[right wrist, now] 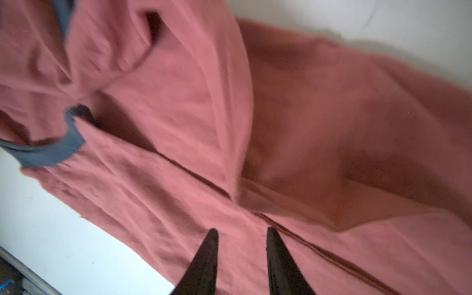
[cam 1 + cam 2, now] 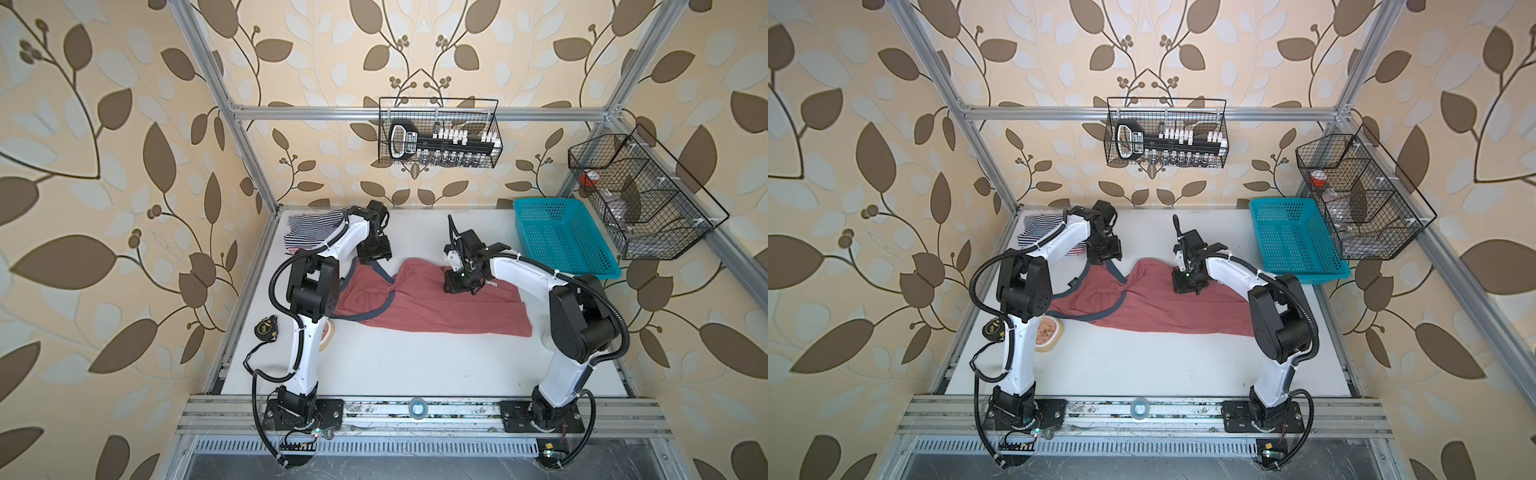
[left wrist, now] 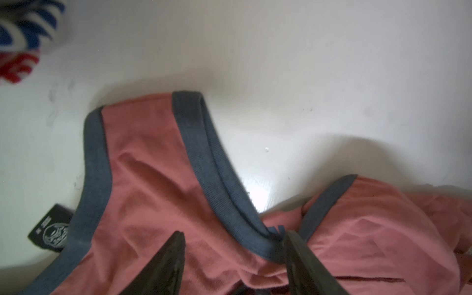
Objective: Fold and stack the tank tops
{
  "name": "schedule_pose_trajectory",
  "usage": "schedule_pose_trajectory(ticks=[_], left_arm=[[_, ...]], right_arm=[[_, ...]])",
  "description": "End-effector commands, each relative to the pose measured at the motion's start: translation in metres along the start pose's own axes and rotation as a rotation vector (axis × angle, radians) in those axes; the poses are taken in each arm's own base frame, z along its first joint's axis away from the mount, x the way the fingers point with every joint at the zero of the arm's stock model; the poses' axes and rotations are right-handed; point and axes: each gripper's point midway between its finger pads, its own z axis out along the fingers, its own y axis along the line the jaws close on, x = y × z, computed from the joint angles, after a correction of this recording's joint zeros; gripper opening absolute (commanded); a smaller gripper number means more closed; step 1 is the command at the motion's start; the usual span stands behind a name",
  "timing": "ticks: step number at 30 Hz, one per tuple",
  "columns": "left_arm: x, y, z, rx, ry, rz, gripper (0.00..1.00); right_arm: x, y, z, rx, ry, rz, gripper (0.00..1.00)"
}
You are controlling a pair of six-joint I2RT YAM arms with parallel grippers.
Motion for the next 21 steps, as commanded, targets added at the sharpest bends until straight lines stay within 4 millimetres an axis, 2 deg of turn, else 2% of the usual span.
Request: schedule_pose_trajectory(ticks=[1,6,9,13,16,18,20,21], left_arm=[[0.002,0.005,0.010,-0.048,0.051,0.028,0.64],[0.001,0.015,0.034,-0.112,0.091,0.030,0.60],[0.002,0.017,0.043,-0.129,0.115,0.029,0.58],[0.011,0.025,0.055,-0.168,0.165,0.035,0.51],[0.021,0.034,0.064,-0.204,0.208,0.031,0.35],[0.026,0.038,0.069,-0.218,0.231,0.028,0.20],[0.027,0.040,0.070,-0.228,0.231,0.021,0.00],[0.025,0.041,0.067,-0.232,0.217,0.013,0.00]], right_arm=[[-0.027,0.003,-0.014,-0.040,-0.065,0.004,0.34],[-0.041,-0.015,-0.026,-0.054,-0.107,0.053,0.35],[-0.043,-0.029,-0.033,-0.052,-0.128,0.081,0.35],[-0.042,-0.045,-0.038,-0.053,-0.151,0.122,0.36],[-0.039,-0.054,-0.041,-0.052,-0.164,0.145,0.36],[-0.036,-0.057,-0.041,-0.054,-0.170,0.156,0.36],[-0.033,-0.060,-0.041,-0.051,-0.170,0.166,0.36],[-0.032,-0.060,-0.040,-0.053,-0.170,0.167,0.36]])
